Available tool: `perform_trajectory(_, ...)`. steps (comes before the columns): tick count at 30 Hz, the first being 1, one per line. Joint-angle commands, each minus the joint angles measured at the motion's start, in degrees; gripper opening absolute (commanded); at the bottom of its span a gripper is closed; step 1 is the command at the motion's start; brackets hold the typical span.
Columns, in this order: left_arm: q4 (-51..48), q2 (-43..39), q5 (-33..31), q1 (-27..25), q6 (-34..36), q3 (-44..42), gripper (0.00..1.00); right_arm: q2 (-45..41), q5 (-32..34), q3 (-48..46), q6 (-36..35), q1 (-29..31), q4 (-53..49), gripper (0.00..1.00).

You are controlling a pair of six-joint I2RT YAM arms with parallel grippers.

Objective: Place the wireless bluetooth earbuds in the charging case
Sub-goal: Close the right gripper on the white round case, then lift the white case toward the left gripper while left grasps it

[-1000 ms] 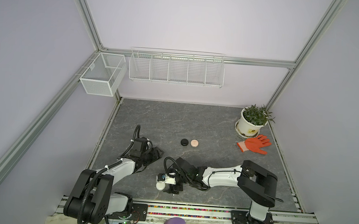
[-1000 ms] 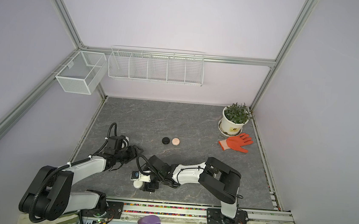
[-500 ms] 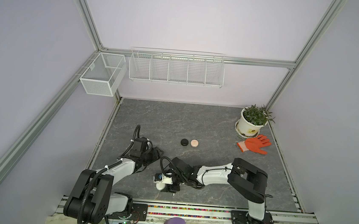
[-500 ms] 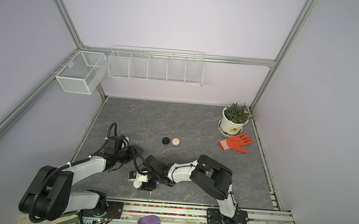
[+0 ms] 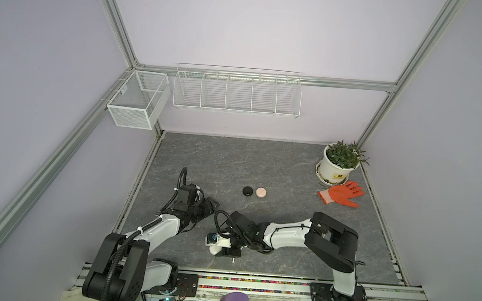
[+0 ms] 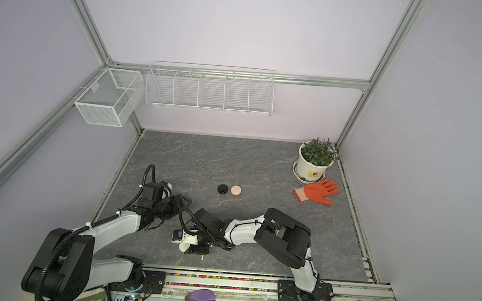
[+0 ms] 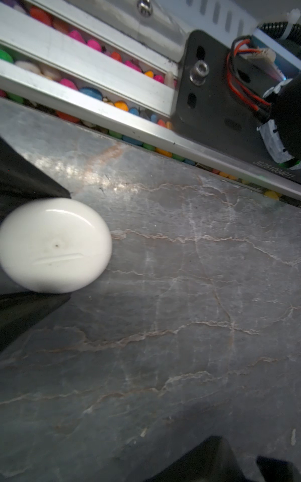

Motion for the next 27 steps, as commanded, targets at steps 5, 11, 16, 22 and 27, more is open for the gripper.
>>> perform_trajectory(5, -2.72, -8.01, 1.88, 0.31, -1.32, -1.04, 0.68, -12.14, 8.13, 0.64, -3.24, -3.64, -7.18, 0.43)
perform_trajectory(11, 0.84, -20.08, 10.66, 0.25, -2.65, -2.43, 0.67, -20.58, 16.08, -0.78, -7.79, -8.93, -11.46, 0.42)
perform_trajectory(16, 23.3, -30.15, 18.55, -0.15, -13.11, -11.13, 0.65, -25.89, 18.02, -4.06, -8.81, -13.88, -5.23, 0.38)
perform_trajectory(22, 31.56, -32.18, 20.12, -8.27, -14.74, -12.1, 0.64, -29.86, 14.02, -5.2, -10.44, -16.01, -0.65, 0.37)
perform_trajectory(27, 42.48, -25.61, 20.67, -10.67, -14.85, -12.54, 0.62, -30.83, 10.11, -5.2, -9.63, -16.35, -0.11, 0.37)
